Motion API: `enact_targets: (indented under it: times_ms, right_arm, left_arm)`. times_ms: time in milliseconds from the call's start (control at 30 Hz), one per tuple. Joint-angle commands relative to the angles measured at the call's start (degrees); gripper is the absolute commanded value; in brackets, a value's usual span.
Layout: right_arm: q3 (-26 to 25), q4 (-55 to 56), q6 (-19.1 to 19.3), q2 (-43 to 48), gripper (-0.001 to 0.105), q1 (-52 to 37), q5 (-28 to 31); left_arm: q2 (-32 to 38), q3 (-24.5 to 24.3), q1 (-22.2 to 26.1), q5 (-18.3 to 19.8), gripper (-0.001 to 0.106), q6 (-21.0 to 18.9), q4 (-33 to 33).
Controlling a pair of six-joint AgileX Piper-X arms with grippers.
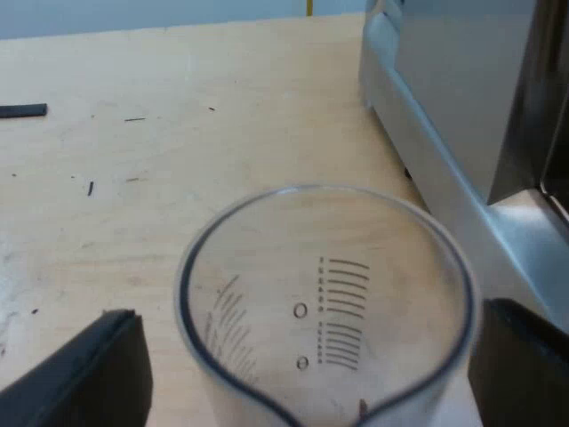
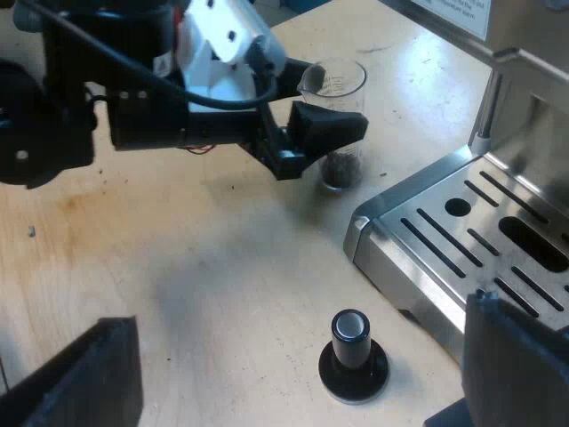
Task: Pour the beans into the coffee machine
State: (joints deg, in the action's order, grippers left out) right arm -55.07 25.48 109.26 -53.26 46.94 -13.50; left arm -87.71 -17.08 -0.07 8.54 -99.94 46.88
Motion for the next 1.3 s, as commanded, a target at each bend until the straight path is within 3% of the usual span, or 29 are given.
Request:
enact_targets:
  times_ms: [33,200,267,433,600,833,1167,1300]
  right_arm:
    - [-0.6,-0.9,0.0,0.1,0.079,0.0,0.0]
    - [-0.6,-0.9,0.0,0.1,0.079,0.0,0.0]
    - [-0.6,-0.9,0.0,0.1,0.079,0.0,0.0]
    - [-0.6,-0.9,0.0,0.1,0.079,0.0,0.0]
    - [-0.6,-0.9,0.0,0.1,0.079,0.0,0.0]
    - [-0.6,-0.9,-0.2,0.1,0.079,0.0,0.8]
    - [-0.6,-0.9,-0.3,4.7,0.079,0.0,6.0]
    - [-0.6,-0.9,-0.3,7.6,0.079,0.0,7.5]
  left_arm:
    - [-1.0,-1.3,-0.3,0.3,0.085,-0.1,1.0]
    - [-1.1,-1.3,-0.3,0.3,0.084,-0.1,1.0]
    - [-1.1,-1.3,-0.3,0.3,0.079,-0.1,1.0]
    - [-1.1,-1.3,-0.3,0.3,0.046,-0.1,1.0]
    - [-1.1,-1.3,-0.3,1.0,0.025,-0.1,1.0]
    - [0.7,-1.3,-0.3,5.4,0.024,-0.1,-0.5]
    - [16.0,-1.3,0.1,5.1,0.024,-0.1,-16.9]
    - [23.0,-1.3,0.1,5.1,0.024,-0.1,-20.2]
